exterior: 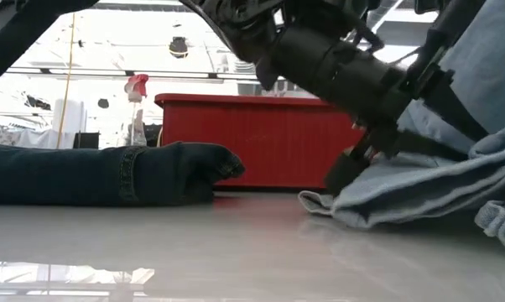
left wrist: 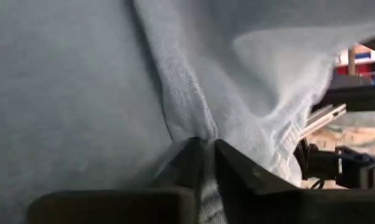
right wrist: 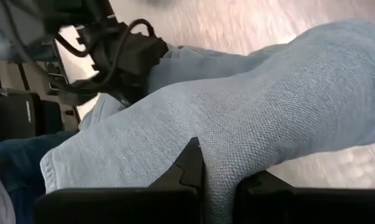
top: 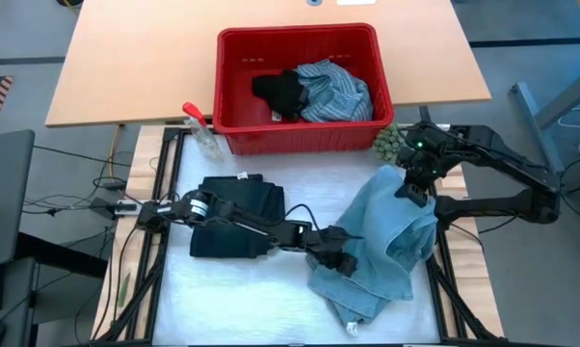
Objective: Fold Laundry from Bin
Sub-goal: Fold the light blue pants
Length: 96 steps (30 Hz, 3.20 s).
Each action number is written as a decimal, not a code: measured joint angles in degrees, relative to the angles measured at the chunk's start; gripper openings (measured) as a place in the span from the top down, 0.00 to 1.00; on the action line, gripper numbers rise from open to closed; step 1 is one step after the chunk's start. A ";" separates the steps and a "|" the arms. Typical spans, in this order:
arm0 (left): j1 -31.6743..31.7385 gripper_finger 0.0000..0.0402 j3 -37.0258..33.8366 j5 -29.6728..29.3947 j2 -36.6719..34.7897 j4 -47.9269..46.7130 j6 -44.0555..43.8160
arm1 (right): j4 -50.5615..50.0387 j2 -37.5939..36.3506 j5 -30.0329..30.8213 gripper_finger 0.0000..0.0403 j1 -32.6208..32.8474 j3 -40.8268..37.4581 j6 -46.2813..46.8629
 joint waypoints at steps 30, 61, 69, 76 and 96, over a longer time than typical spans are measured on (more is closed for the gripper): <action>4.07 0.84 7.20 11.16 -11.08 -36.29 27.71 | -6.66 -1.42 4.53 0.87 -0.11 0.02 0.51; 5.06 0.80 10.77 12.01 7.73 -2.92 39.83 | -7.87 3.64 4.99 0.47 -0.09 6.53 4.58; 4.76 0.86 10.81 15.48 8.05 -11.47 40.42 | -7.59 1.95 8.15 0.44 1.55 21.19 14.76; 6.16 0.89 10.59 15.60 4.28 -21.78 43.41 | -6.92 -12.63 2.12 0.53 19.85 7.30 44.00; 7.84 1.00 10.63 0.38 -7.53 -46.65 58.78 | 21.33 2.55 9.04 0.93 57.29 -26.02 55.91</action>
